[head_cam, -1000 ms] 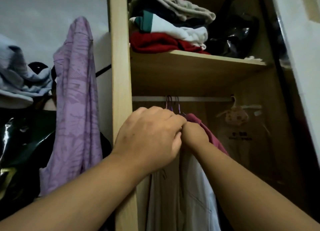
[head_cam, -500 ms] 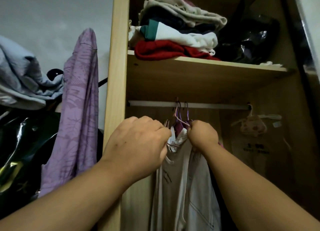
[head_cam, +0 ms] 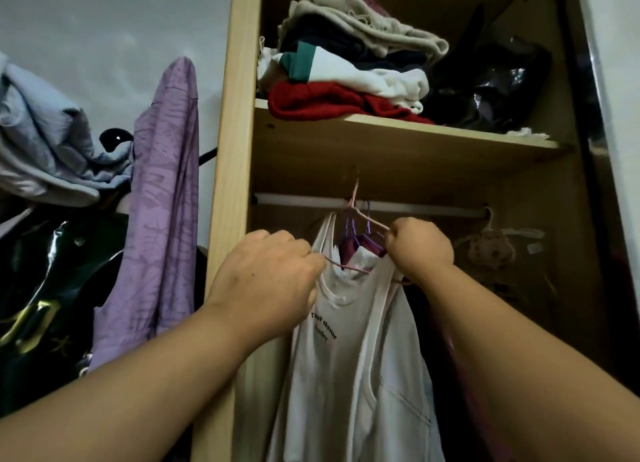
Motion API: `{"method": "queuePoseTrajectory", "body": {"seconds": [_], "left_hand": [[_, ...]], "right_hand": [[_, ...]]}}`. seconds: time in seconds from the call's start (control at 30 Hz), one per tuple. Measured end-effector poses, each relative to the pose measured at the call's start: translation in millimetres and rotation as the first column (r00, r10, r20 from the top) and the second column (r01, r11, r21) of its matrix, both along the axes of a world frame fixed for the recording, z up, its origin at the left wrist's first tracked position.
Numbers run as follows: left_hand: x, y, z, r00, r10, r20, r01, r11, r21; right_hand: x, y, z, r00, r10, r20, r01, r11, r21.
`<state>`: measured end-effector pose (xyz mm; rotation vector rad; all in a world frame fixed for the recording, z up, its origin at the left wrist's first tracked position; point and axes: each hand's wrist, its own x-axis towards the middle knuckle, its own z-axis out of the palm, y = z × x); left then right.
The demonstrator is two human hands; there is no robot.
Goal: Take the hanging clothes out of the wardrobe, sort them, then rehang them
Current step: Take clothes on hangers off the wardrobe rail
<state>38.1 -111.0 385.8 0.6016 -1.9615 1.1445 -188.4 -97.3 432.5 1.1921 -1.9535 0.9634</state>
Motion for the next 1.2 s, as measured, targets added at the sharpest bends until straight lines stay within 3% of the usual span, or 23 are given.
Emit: {"method": "queuePoseTrajectory", "body": {"seconds": [0.13,0.3,0.43,0.6,0.77,0.87,0.97,1.1,1.2], "left_hand": [[3.6,7.2,-1.5,0.999,0.030,0.037,-0.031,0.999,0.025],[-13.6,15.0,-10.7,0.993,-0.118,-0.030,0.122,0.958,0.260],[-57.5,9.2,-44.1,0.944,-0.302,-0.131,0.323,0.778,0.539],[-117.6,18.0,-91.2,0.879,-0.448,-0.161,0.435,0.618,0.654],[-159.3,69.4,-160.0,0.693,-0.715,-0.094,0.540,0.428,0.725],[-177.4,100.2,-207.7,0.567,-0.824,-0.021,0.516,0.334,0.789],[-184.0,133.9,-256.2,0.374,-0.927,0.024,0.466,0.211,0.859],[-166.1,178.6,-318.5,0.115,-0.990,0.082,0.422,0.123,0.898],[-143.7,205.5,-347.8,0.003,-0.998,0.066,0.405,0.061,0.912]], "right_hand": [[-14.7,59.4,-28.0,0.999,0.031,0.011,-0.031,1.000,0.000],[-24.5,145.4,-67.5,0.996,0.075,0.039,-0.076,0.997,0.016],[-15.3,222.3,-100.8,0.996,0.077,0.049,-0.079,0.996,0.032],[8.6,321.4,-140.3,0.993,-0.019,0.116,0.004,0.992,0.130],[55.5,401.2,-194.8,0.947,-0.221,0.233,0.183,0.967,0.176],[94.9,436.5,-239.3,0.857,-0.423,0.295,0.355,0.899,0.258],[143.5,461.9,-286.8,0.720,-0.601,0.347,0.505,0.796,0.333],[219.8,486.8,-357.0,0.431,-0.827,0.362,0.674,0.561,0.481],[278.2,490.2,-398.2,0.245,-0.875,0.419,0.698,0.458,0.550]]}}
